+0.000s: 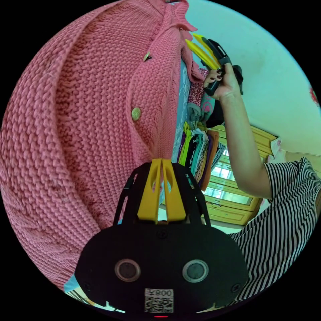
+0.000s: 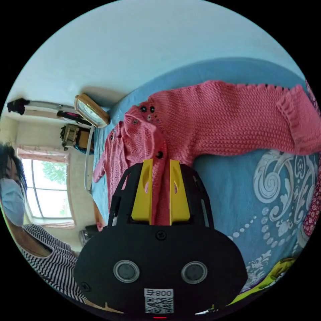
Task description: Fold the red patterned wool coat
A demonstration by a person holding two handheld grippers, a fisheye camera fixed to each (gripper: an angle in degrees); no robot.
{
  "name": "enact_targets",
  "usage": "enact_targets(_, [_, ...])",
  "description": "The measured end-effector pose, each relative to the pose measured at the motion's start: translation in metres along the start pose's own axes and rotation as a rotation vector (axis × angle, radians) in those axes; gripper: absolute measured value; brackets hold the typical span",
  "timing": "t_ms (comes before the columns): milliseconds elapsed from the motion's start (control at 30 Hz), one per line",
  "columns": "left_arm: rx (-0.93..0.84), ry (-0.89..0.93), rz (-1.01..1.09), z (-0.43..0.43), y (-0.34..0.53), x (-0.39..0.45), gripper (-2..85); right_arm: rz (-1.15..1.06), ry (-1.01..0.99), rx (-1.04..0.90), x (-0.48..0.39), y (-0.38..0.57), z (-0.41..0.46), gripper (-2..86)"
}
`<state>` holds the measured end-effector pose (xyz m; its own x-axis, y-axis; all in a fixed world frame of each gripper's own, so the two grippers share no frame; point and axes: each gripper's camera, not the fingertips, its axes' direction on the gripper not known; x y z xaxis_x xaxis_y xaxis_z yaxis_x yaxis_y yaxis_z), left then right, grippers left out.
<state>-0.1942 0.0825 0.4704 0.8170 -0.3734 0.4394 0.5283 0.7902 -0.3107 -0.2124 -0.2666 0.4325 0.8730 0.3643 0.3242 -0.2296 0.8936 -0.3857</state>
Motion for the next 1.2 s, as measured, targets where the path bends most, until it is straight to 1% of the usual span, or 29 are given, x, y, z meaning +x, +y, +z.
enact_targets(100, [-0.004,0.002,0.001,0.001,0.002,-0.002,0.1,-0.072,0.052,0.038,-0.027,-0.009,-0.001,9.6])
enact_targets(133, [-0.004,0.002,0.001,0.001,0.002,-0.003,0.1,-0.084,0.113,0.051,-0.034,-0.015,0.0,10.0])
enact_targets(167, [-0.003,0.004,0.002,0.002,0.003,-0.004,0.1,-0.076,0.178,0.061,-0.036,-0.02,0.002,10.1])
enact_targets(233, [-0.003,0.005,0.004,0.002,0.004,-0.007,0.1,-0.036,0.227,0.077,-0.033,-0.027,0.004,9.9])
enact_targets(300, [0.001,0.007,0.006,0.002,0.006,-0.01,0.1,0.006,0.199,0.091,-0.025,-0.034,0.005,8.9])
enact_targets(367, [0.006,0.012,0.009,0.001,0.009,-0.012,0.1,0.028,0.163,0.086,-0.019,-0.042,0.006,4.5])
enact_targets(433, [0.017,0.01,0.013,-0.003,0.013,-0.014,0.1,0.018,0.147,0.071,-0.02,-0.047,0.004,3.3])
enact_targets(500, [0.042,0.017,0.015,-0.013,0.02,-0.017,0.2,0.002,0.088,0.058,-0.022,-0.052,-0.002,2.6])
enact_targets(667, [0.109,0.044,0.012,-0.046,0.042,-0.027,0.3,-0.024,-0.141,0.111,-0.036,-0.066,-0.031,1.9])
enact_targets(833, [0.152,0.009,-0.029,-0.069,0.064,-0.046,1.5,-0.043,-0.174,0.073,-0.049,-0.088,-0.027,1.7])
enact_targets(900, [0.161,0.036,-0.077,-0.068,0.068,-0.063,3.5,-0.044,-0.174,0.066,-0.052,-0.092,-0.026,1.6])
enact_targets(1000, [0.113,0.064,-0.102,-0.053,0.067,-0.082,7.0,-0.021,-0.183,0.065,-0.051,-0.096,-0.027,1.5])
enact_targets(1067, [0.098,0.046,-0.106,-0.045,0.067,-0.09,7.9,-0.009,-0.193,0.06,-0.052,-0.099,-0.027,1.5])
enact_targets(1200, [0.094,0.103,-0.149,-0.035,0.065,-0.11,9.0,-0.013,-0.184,0.056,-0.061,-0.105,-0.03,1.5])
